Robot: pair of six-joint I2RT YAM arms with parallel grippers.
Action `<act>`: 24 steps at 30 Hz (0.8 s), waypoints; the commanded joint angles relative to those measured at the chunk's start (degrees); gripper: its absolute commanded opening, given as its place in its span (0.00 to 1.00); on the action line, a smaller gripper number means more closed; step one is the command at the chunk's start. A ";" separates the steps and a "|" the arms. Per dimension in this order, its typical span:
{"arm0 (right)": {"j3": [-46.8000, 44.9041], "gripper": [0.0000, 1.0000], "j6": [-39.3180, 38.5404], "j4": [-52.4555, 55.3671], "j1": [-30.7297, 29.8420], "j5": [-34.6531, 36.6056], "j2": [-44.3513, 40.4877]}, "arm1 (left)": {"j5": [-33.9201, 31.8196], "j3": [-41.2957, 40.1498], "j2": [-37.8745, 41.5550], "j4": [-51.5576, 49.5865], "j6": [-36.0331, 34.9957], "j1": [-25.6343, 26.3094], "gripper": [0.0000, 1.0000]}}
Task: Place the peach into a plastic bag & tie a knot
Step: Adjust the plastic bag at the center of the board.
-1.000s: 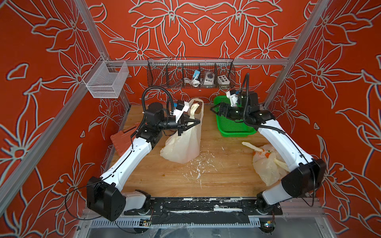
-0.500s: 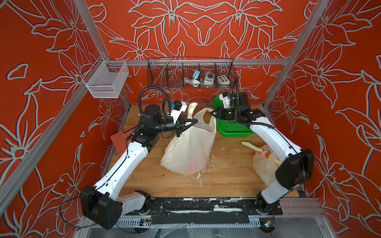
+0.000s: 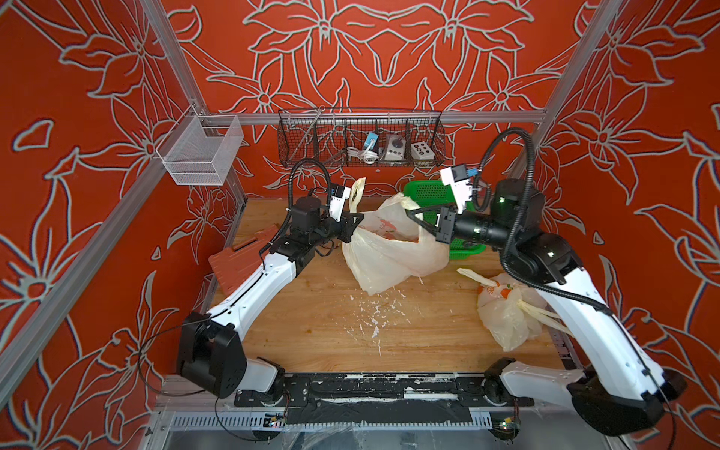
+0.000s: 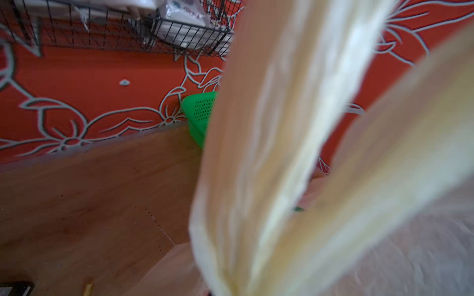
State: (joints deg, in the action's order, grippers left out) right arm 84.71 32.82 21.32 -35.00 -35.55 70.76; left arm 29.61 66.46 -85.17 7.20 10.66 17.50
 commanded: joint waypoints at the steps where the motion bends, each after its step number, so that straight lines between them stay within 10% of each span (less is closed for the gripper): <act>1: -8.56 0.00 3.33 -12.80 -0.95 5.49 3.56 | 7.54 -1.15 -3.69 8.43 4.23 -0.63 0.00; 7: -11.59 0.13 1.32 -18.27 -0.95 4.42 10.56 | 11.17 -4.04 -4.72 5.46 -1.78 -0.71 0.00; 19: -9.88 0.82 -19.73 7.62 3.41 0.79 -1.66 | 16.93 -1.74 -4.73 -0.05 -5.55 -3.56 0.00; 24: -14.79 0.96 -31.27 17.53 3.74 13.69 -7.16 | 19.42 -0.64 -4.57 -0.88 -5.83 -4.49 0.00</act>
State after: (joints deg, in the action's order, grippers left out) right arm 72.84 11.75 29.47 -31.38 -28.75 64.99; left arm 45.78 63.86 -90.28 7.03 6.20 13.52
